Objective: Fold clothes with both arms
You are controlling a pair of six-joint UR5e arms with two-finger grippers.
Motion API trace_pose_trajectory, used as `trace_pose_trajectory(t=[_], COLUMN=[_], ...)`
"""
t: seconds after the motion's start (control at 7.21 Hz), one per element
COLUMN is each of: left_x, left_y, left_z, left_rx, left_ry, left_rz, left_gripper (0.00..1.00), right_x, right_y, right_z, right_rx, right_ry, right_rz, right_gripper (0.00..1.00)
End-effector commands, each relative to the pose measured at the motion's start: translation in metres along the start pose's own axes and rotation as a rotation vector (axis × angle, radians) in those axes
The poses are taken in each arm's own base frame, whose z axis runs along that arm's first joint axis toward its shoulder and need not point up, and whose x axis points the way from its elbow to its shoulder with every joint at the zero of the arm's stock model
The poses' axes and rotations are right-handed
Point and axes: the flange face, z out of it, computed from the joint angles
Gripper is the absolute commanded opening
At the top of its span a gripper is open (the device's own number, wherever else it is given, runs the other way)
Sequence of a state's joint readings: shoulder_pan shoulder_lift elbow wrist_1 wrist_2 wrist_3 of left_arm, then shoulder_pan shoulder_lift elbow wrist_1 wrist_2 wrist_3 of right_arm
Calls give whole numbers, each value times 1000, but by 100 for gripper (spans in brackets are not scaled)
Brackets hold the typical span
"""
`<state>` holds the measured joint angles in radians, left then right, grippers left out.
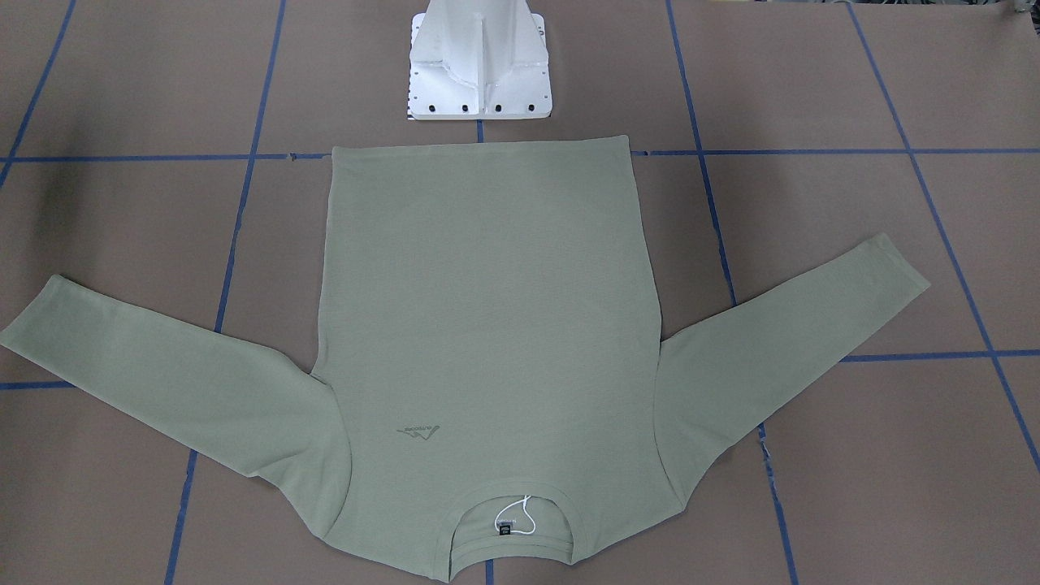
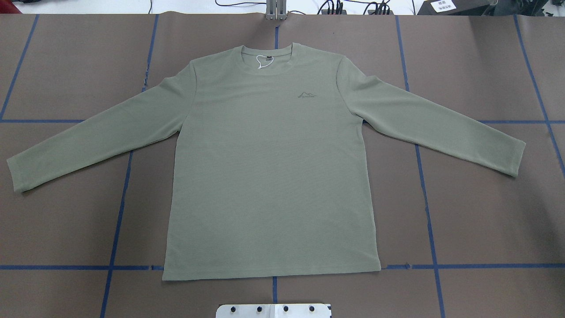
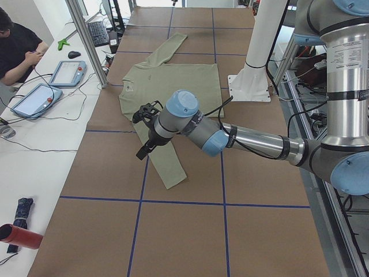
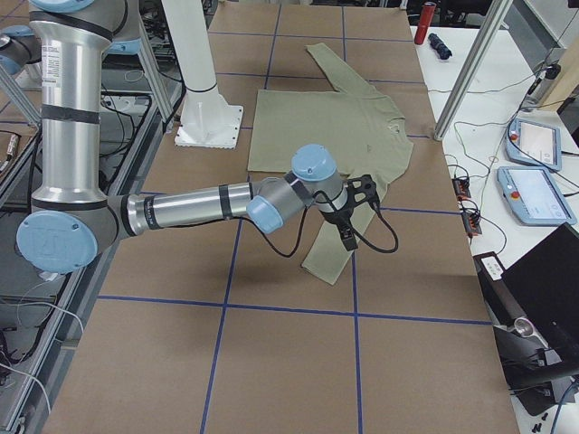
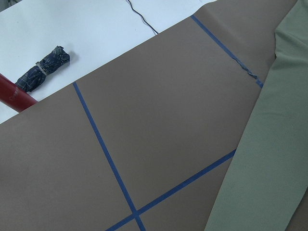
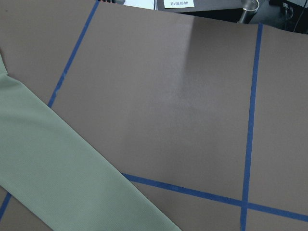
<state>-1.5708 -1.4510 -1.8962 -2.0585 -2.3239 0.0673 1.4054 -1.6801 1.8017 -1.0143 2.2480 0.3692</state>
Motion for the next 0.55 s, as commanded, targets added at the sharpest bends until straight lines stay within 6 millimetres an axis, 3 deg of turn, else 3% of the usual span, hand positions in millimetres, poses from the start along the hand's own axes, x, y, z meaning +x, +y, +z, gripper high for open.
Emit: trace_pose_trajectory(t=[0.0, 0.14, 0.42], left_x=[1, 2, 2], left_y=[0, 0, -1], left_z=[-1, -2, -2], left_rx=[2, 3, 5], left_ry=[0, 1, 1], left_rz=[2, 5, 6], left_gripper=[100, 100, 100], right_x=[21, 36, 22], right_y=[50, 81, 100], right_z=[45, 80, 113], right_rx=[-43, -26, 47], right_ry=[24, 3, -8], right_rz=[92, 144, 272], right_gripper=[100, 100, 98])
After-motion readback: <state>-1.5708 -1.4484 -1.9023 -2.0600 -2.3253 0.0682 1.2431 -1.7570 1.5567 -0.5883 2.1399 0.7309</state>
